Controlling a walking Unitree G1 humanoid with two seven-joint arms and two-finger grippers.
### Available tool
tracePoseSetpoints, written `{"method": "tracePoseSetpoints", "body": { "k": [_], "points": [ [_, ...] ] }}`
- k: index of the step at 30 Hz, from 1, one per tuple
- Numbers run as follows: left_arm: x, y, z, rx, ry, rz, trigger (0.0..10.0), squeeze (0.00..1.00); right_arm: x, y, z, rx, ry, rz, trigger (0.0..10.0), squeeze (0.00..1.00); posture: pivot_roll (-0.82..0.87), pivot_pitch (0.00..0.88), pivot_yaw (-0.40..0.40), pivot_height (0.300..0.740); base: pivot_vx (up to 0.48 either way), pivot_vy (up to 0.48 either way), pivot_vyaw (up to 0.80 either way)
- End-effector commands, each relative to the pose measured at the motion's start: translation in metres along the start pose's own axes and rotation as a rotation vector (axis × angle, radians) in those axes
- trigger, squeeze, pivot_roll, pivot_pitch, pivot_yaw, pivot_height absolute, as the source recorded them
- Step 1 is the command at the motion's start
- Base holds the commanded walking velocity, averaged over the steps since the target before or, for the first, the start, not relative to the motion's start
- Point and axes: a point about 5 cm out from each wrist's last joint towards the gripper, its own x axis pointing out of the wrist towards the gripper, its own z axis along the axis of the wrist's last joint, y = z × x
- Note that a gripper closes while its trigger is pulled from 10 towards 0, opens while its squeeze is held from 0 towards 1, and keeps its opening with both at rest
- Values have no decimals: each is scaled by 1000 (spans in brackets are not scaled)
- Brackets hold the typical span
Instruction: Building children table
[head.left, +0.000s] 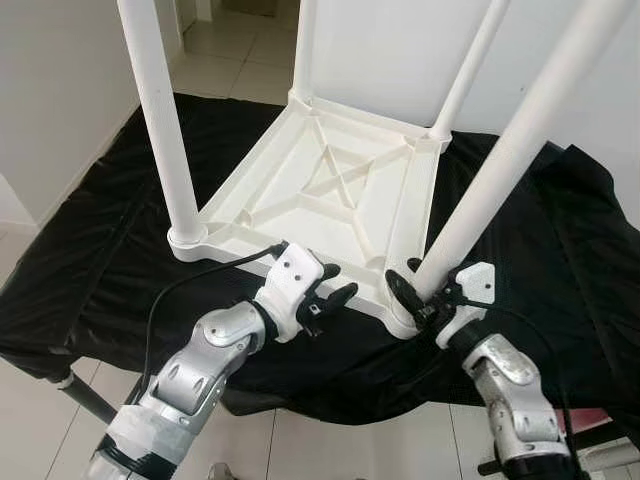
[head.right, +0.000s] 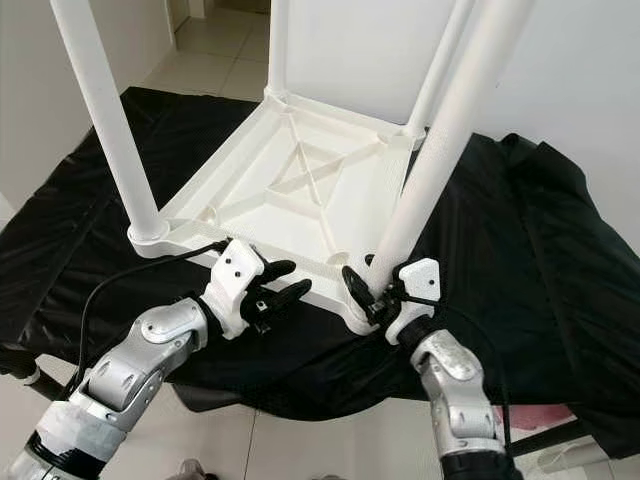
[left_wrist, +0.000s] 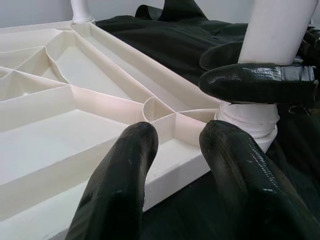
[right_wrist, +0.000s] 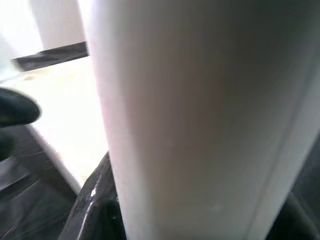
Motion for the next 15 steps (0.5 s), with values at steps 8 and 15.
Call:
{"method": "tracePoseSetpoints", "body": {
  "k": [8,15],
  "points": [
    [1,0,-3,7,3,-26,10000,0,-2,5,-5,-9,10,-315,10000,0,-18,45,-100,740,0,0,0],
    [5,0,0,14,-12,-31,10000,0,-2,11,-7,30,13,-443,10000,0,-24,33,-104,740,0,0,0]
  ]
}}
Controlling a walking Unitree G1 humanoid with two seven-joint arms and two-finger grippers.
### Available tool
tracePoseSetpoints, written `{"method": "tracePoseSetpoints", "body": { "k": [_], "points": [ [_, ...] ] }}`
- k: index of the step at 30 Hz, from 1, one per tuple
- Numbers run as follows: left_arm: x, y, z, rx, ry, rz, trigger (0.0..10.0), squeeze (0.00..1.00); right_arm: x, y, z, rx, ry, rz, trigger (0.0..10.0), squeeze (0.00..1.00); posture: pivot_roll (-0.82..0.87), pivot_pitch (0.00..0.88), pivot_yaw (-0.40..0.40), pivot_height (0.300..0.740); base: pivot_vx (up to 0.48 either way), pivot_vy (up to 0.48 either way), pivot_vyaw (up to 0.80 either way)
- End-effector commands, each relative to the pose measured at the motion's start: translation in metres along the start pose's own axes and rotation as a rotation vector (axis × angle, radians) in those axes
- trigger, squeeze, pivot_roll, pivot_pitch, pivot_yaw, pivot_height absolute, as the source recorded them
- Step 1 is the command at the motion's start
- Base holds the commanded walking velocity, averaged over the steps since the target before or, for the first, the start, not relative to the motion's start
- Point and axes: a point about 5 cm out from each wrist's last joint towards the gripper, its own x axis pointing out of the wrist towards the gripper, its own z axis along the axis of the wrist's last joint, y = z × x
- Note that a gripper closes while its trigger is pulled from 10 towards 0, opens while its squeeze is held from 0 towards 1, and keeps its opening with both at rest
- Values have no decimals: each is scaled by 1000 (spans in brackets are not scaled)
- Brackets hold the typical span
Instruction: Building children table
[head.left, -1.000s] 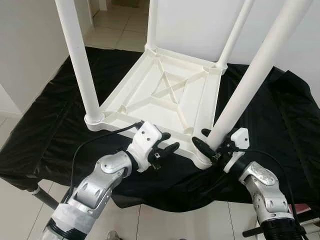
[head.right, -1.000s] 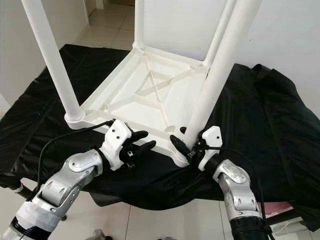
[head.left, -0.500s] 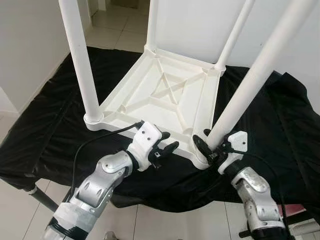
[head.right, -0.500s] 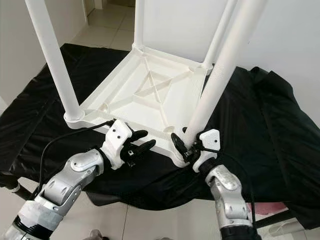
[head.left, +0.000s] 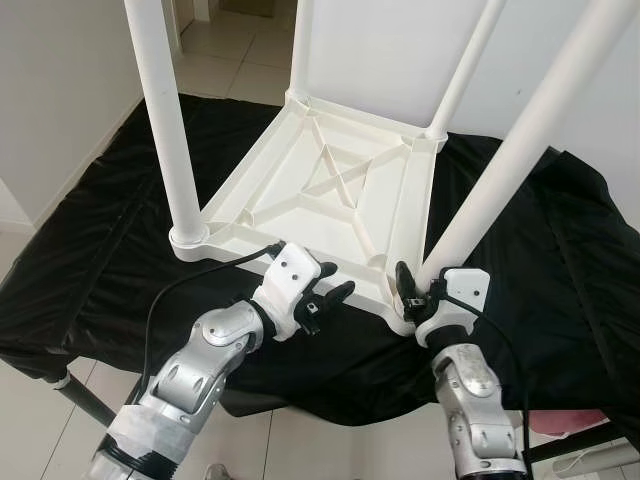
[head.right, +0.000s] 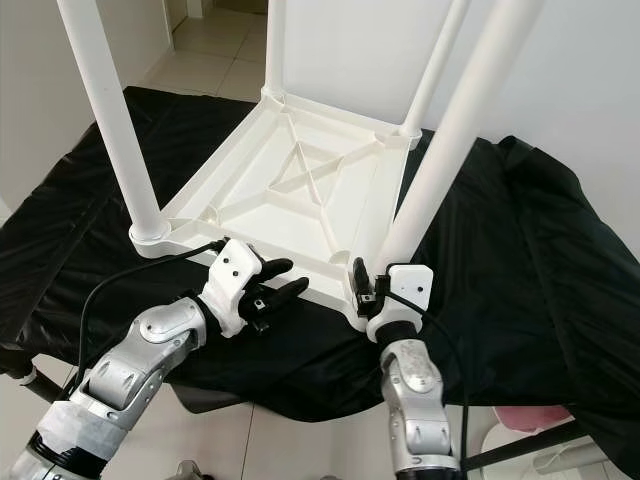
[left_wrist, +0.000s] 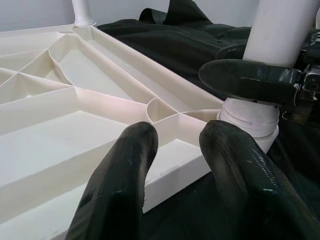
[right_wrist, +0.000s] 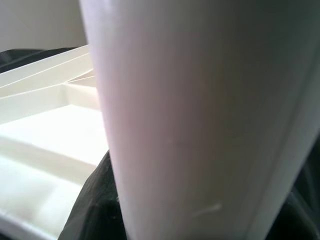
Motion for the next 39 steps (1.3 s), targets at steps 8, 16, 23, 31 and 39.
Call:
{"method": "tracePoseSetpoints", "body": {
  "k": [8,16,23,31,39],
  "points": [
    [9,-1,5,24,-23,-23,10000,0,-2,-2,-2,-3,5,-88,10000,0,-6,0,-80,740,0,0,0],
    [9,-1,4,25,-22,-10,10000,0,-4,-2,-3,42,17,-129,10000,1000,-8,0,-85,740,0,0,0],
    [9,-2,2,13,-27,11,10000,0,-6,-1,-1,48,3,-117,10000,1000,-8,0,-90,740,0,0,0],
    [7,1,2,-6,-39,62,10000,0,-7,0,8,46,-54,-37,10000,1000,-20,0,-88,740,0,0,0],
    [3,5,3,-9,-45,78,10000,0,-3,-6,16,29,-85,143,10000,0,-23,0,-86,740,0,0,0]
  ]
}}
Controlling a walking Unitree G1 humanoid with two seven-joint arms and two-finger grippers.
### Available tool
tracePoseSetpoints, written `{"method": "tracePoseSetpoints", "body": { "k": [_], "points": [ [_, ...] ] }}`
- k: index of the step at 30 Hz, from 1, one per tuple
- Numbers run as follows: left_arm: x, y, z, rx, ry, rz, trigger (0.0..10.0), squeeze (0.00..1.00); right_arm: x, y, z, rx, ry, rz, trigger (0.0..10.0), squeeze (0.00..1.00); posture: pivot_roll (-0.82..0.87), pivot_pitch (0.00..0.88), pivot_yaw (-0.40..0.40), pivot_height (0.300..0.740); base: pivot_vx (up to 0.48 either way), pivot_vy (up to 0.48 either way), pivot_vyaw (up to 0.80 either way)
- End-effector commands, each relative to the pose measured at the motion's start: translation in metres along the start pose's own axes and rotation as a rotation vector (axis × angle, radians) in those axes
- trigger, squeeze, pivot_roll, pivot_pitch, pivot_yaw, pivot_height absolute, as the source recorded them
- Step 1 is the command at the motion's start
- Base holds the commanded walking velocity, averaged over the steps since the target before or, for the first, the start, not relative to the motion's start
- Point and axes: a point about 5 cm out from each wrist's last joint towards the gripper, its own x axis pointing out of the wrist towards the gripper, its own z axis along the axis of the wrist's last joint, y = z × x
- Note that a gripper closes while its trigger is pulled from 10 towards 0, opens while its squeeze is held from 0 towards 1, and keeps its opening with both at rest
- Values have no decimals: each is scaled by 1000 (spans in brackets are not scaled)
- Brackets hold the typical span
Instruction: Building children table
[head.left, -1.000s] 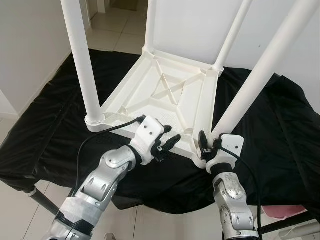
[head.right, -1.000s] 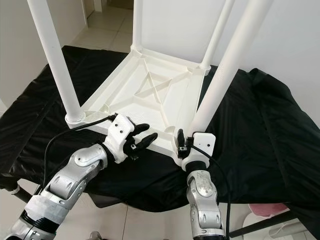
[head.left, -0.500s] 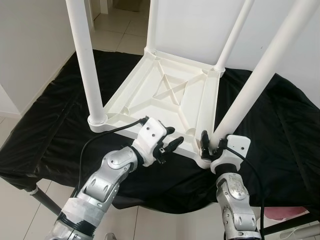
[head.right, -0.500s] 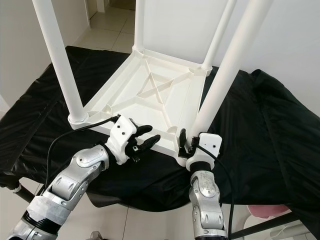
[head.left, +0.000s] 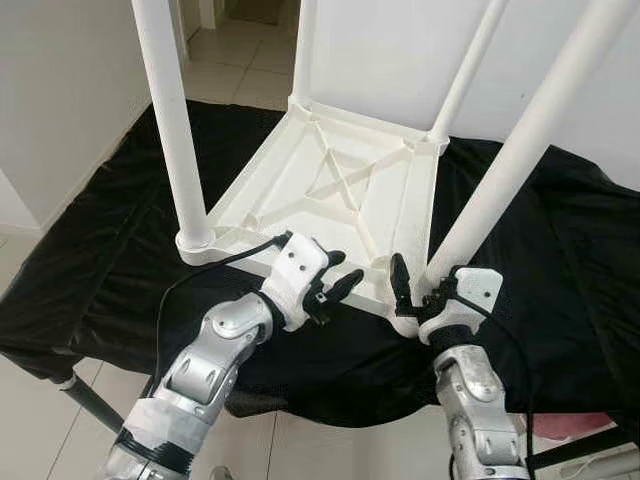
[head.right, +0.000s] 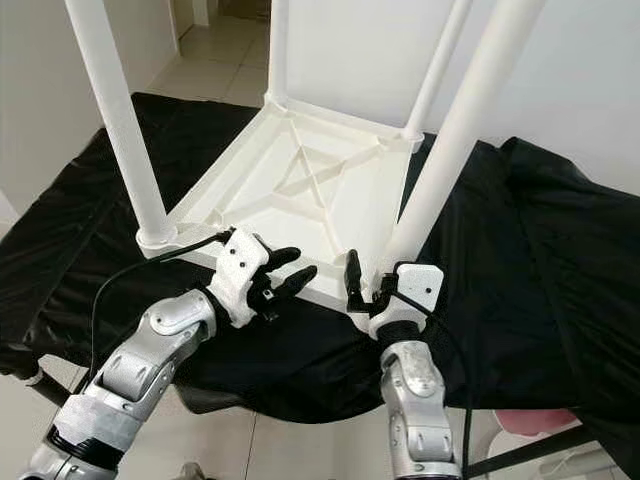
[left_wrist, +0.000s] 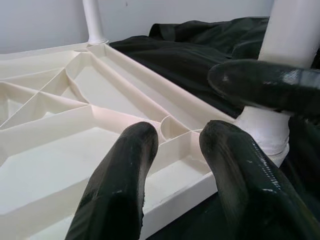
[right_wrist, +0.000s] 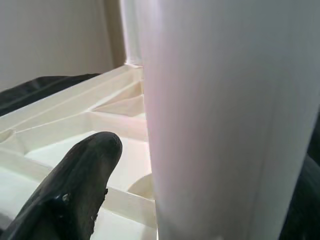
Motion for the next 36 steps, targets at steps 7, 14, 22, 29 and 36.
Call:
{"method": "tracePoseSetpoints", "body": {
  "k": [7,14,22,29,36],
  "points": [
    [-3,1,-3,-6,9,25,10000,0,6,-11,4,-45,4,140,10000,0,-20,2,-84,740,0,0,0],
    [-8,1,-3,-2,26,-9,10000,0,21,-25,15,-99,26,401,10000,0,-3,0,-81,740,0,0,0],
    [-9,0,-2,9,34,-35,10000,0,42,-33,20,-147,40,519,10000,0,27,0,-86,740,0,0,0],
    [-10,-1,-2,14,42,-40,10000,0,48,-37,18,-168,86,612,10000,0,33,0,-88,740,0,0,0],
    [-7,-2,-2,17,48,-58,10000,0,54,-37,8,-151,140,698,10000,0,31,0,-82,740,0,0,0]
  ]
}}
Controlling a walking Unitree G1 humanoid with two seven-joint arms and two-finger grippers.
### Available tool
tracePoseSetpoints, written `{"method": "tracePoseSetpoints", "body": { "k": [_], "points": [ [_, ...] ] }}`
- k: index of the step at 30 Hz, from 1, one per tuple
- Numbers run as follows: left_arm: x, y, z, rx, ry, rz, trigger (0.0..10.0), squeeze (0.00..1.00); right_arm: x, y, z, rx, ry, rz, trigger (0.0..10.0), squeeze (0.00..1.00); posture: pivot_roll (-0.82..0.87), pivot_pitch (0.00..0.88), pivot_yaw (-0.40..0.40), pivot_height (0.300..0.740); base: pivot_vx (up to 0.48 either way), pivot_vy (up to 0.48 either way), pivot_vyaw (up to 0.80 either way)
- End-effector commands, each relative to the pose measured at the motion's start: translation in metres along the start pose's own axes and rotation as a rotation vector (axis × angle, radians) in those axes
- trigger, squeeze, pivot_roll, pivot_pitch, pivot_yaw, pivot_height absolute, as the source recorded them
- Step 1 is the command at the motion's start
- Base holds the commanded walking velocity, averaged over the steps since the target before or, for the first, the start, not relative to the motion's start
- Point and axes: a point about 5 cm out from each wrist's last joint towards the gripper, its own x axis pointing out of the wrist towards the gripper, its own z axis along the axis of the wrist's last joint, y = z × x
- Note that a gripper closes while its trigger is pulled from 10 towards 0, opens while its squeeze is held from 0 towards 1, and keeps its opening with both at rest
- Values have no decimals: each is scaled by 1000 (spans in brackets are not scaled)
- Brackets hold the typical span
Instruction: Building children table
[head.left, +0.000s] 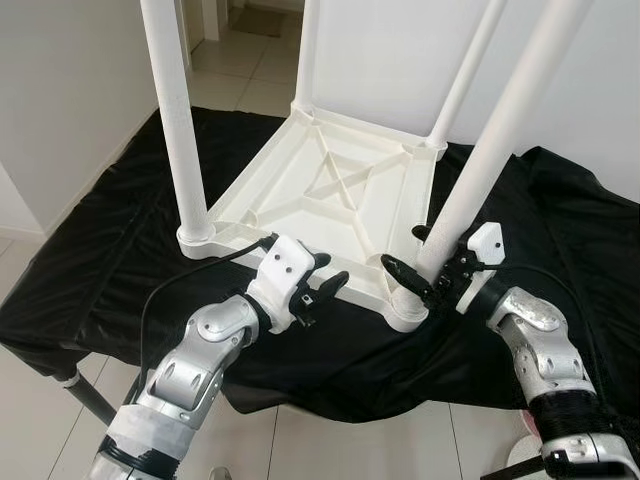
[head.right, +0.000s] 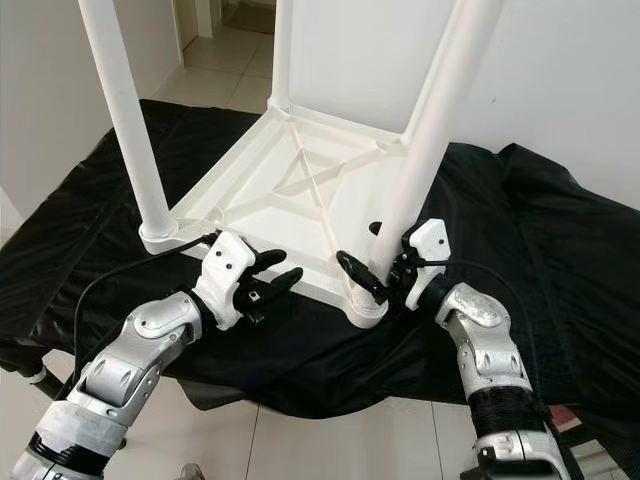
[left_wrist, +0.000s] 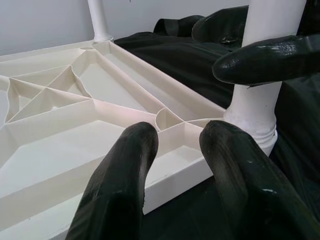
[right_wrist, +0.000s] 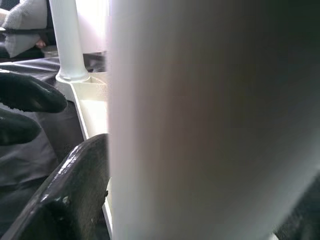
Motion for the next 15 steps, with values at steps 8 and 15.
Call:
{"method": "tracePoseSetpoints", "body": {
  "k": [8,15],
  "points": [
    [5,-5,-1,19,22,-93,10000,0,7,8,-14,72,23,70,0,0,32,0,-75,740,0,0,0],
    [4,-1,-2,25,30,-92,10000,0,-2,8,-21,111,22,50,0,0,21,1,-68,740,0,0,0]
  ]
}}
